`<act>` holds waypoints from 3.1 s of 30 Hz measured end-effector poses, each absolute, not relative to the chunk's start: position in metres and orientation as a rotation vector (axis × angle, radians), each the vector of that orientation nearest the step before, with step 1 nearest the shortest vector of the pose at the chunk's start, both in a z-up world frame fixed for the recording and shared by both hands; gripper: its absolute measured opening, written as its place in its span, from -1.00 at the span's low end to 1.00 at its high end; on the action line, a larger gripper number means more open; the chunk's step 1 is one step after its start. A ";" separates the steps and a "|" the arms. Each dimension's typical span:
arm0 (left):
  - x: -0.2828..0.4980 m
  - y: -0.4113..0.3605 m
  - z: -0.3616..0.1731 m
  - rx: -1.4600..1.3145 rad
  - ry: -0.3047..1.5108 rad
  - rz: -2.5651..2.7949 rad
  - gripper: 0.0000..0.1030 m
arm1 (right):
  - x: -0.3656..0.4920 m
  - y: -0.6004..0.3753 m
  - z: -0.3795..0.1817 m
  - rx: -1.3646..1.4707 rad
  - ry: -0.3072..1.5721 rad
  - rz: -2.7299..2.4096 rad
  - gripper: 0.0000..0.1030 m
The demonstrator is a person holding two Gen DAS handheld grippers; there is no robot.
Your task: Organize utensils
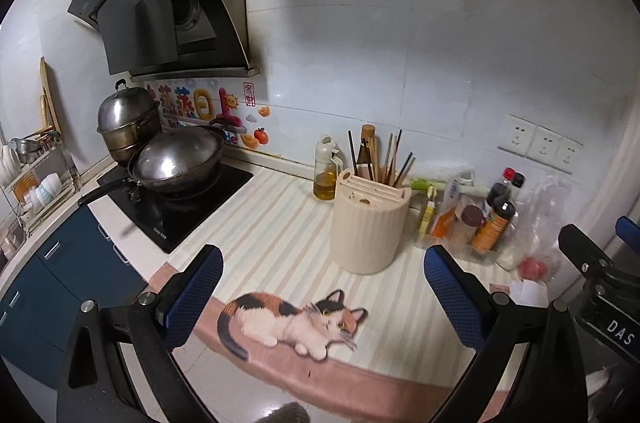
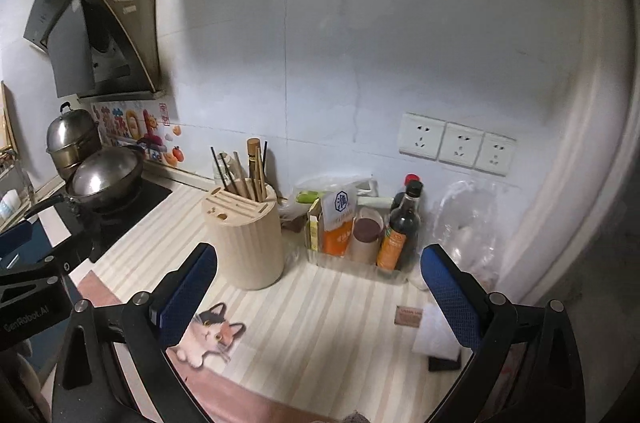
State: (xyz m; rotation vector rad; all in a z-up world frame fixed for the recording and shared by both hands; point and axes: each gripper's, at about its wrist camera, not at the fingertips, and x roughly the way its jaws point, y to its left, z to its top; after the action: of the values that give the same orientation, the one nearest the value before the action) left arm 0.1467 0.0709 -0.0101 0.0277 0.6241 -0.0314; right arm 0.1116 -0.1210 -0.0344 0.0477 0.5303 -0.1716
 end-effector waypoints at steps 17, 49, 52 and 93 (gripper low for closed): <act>0.079 0.063 0.025 0.001 0.714 0.006 0.99 | 0.044 -0.120 0.010 0.067 0.588 -0.112 1.00; 0.096 0.054 0.012 0.011 0.770 0.081 0.99 | 0.078 -0.132 -0.006 0.019 0.682 -0.068 1.00; 0.095 0.054 0.012 0.010 0.768 0.087 0.99 | 0.077 -0.132 -0.006 0.019 0.683 -0.068 1.00; 0.104 0.051 0.013 0.022 0.766 0.080 0.99 | 0.085 -0.126 -0.011 0.020 0.698 -0.065 1.00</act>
State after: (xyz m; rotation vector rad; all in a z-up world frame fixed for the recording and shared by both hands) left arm 0.1038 0.0513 0.0135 0.0224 0.7658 0.0796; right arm 0.0852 -0.1262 -0.0113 0.0201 0.6982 -0.0653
